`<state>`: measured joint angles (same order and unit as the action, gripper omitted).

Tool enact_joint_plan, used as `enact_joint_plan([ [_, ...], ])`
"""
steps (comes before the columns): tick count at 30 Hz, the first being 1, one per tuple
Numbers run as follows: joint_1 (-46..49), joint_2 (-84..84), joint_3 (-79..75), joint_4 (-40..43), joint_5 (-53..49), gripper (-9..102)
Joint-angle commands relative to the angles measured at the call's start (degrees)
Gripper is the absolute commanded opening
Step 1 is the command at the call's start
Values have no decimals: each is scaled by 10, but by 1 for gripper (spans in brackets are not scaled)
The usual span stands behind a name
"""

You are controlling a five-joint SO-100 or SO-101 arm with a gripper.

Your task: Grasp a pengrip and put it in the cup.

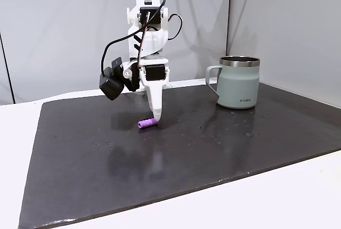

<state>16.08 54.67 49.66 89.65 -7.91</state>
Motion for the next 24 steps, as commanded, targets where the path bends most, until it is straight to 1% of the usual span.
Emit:
enact_joint_plan([
  [1,9,-22,-76,27,-4,22],
  [8,26,-142,-245,101,-11,22],
  [10,32,-185,-312,129,-13,17],
  [11,33,-192,-321,131,-15,12],
  [12,35,-196,-325,130,-17,6],
  [13,37,-199,-326,130,-19,3],
  [19,43,-183,-313,134,-19,0],
  [24,36,-63,-244,134,-18,0],
])
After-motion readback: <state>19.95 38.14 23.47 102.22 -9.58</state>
